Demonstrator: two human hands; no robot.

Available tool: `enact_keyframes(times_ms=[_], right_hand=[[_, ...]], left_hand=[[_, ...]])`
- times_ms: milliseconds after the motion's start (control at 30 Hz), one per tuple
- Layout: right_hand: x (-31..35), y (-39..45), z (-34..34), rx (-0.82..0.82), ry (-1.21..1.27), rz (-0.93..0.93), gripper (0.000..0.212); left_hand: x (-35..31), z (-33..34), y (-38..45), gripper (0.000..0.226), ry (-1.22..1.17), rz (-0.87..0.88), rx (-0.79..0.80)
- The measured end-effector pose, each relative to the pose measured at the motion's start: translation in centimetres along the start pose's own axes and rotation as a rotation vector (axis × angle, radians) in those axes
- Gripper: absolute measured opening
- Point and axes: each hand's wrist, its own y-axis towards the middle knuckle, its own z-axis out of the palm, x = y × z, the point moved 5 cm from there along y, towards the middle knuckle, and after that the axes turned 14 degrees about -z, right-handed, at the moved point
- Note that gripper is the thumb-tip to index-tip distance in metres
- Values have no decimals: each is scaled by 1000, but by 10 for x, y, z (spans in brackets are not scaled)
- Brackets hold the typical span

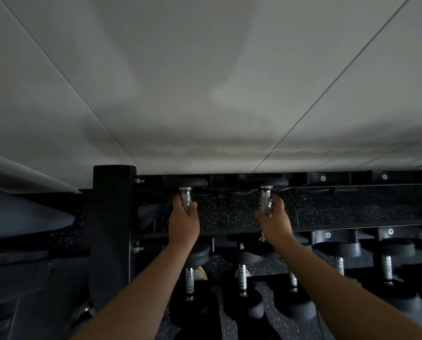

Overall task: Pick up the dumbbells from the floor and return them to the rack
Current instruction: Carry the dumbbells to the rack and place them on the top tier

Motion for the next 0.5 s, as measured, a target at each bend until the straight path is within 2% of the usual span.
enact_keyframes(times_ms=[233,367,400,500], right_hand=[[18,-16,-1,107,-62,-48,86],[34,-31,-7,164,-133,-125,90],[39,-36,-9,170,-144,-160,90],[55,-52,-15,179,-165,-290,84]], left_hand=[[-4,-6,-8,49,-24,40,11],[-10,-14,-25,81,-67,86,47],[-11,-16,-32,83,-81,109,46],[-13,-25,-56,69,-121,183,8]])
